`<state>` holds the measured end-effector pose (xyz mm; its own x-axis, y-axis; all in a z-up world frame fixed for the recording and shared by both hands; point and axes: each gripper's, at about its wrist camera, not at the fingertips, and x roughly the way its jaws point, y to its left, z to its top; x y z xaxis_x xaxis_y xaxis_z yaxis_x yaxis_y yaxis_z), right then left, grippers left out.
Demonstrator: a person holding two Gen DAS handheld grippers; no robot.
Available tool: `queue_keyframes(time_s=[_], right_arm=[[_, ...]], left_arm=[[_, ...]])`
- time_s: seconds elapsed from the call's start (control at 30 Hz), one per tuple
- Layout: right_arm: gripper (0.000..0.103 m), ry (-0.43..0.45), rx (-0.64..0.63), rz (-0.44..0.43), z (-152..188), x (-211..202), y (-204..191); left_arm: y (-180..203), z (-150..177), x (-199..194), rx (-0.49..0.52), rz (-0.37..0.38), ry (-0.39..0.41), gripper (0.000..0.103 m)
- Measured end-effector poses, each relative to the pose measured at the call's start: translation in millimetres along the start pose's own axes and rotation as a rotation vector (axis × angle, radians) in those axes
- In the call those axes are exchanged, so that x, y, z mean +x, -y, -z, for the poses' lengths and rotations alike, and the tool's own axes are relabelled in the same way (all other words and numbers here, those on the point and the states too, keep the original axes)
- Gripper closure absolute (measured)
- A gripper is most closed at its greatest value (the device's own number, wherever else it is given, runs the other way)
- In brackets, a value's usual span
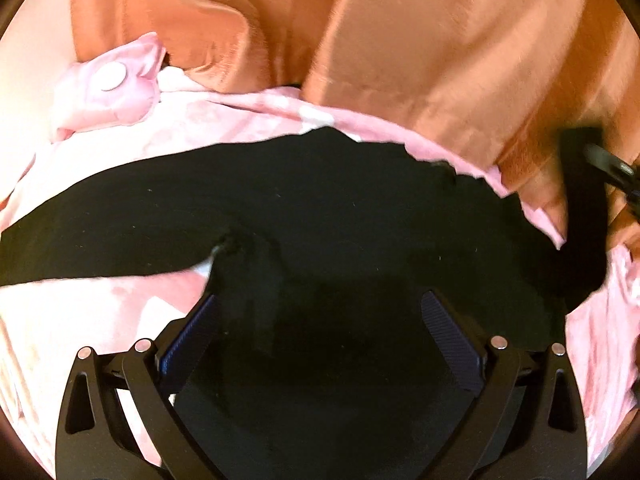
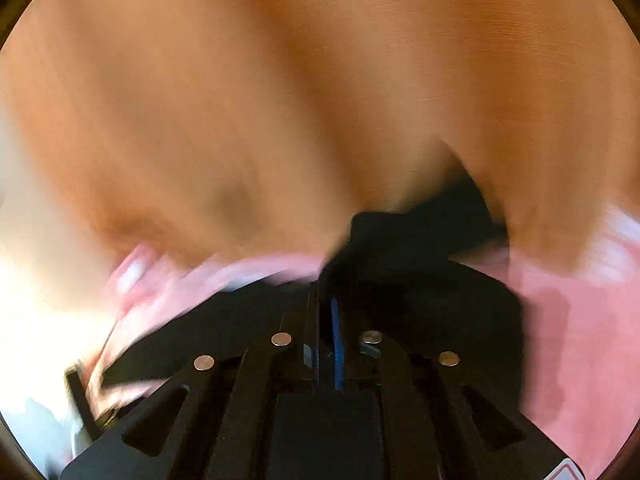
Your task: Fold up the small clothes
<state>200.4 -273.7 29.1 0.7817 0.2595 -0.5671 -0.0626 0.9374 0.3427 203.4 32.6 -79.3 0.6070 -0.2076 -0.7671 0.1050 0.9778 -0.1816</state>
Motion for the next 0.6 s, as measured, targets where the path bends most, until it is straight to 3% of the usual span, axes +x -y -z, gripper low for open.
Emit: queue_keyframes(time_s=[0.03,0.1,0.2,0.23,0.33,0.43,0.6], right_arm=[[0.091,-0.042,-0.078,-0.033,4.6,21.3,-37.2],[0.085,-0.06,-0.21,0.01,16.8,39.0,-78.5],[0.05,-0.042,-0.231,0.099,34.2,21.8,-64.2],[0.046,-0.046,-0.203,0.147,44.4,7.7,-44.3],[0.046,-0.109,-0.13,0.246,71.2,-14.2,0.5],[0.046,-0.162,-0.057,0.317,97.2,-14.6,37.9],[0.046,-0.231,-0.045,0.314,119.4,23.4,55.0]], left_arm=[[-4.1,-2.3,-0.1,-0.005,0.005,0.0,0.005],[-15.4,-7.3,0.1,-0.039,0.02,-0.006,0.005],[-34.0,-15.5,10.5,-0.119,0.076,-0.04,0.005],[-38.2,-16.9,17.5,-0.153,0.096,-0.063,0.005],[-50.7,-22.0,43.6,-0.247,0.127,-0.117,0.005],[-52.9,-30.2,63.2,-0.286,0.092,-0.12,0.005],[-41.2,-62.3,87.7,-0.26,0.092,-0.108,0.005]])
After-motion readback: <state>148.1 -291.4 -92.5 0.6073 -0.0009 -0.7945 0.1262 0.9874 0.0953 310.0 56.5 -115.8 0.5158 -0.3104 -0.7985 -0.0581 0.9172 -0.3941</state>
